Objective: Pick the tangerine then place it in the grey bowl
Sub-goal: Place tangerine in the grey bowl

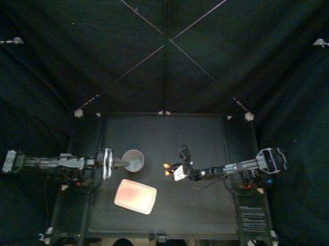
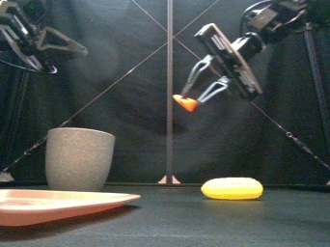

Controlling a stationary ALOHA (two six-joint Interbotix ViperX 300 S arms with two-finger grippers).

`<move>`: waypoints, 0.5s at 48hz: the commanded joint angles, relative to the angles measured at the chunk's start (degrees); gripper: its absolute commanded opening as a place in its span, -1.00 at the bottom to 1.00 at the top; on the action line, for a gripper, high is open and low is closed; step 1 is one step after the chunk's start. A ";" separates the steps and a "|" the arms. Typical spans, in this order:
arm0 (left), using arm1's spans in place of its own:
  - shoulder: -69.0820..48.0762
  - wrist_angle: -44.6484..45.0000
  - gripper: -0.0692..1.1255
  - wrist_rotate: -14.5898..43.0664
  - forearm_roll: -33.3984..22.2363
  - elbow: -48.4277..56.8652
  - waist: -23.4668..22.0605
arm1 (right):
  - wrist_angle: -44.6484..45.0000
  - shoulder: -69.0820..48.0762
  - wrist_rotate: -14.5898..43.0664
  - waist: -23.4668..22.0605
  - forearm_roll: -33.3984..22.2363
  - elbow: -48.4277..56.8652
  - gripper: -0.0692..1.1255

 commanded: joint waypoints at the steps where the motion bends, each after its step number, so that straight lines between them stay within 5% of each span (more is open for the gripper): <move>1: 0.18 -0.62 -0.76 0.09 0.00 -0.79 0.26 | -7.12 2.46 0.00 -5.98 -6.77 -4.83 0.16; 24: 0.18 -2.02 -0.76 0.18 0.53 -0.62 0.97 | -30.59 20.13 -0.62 -14.41 -15.56 -24.96 0.19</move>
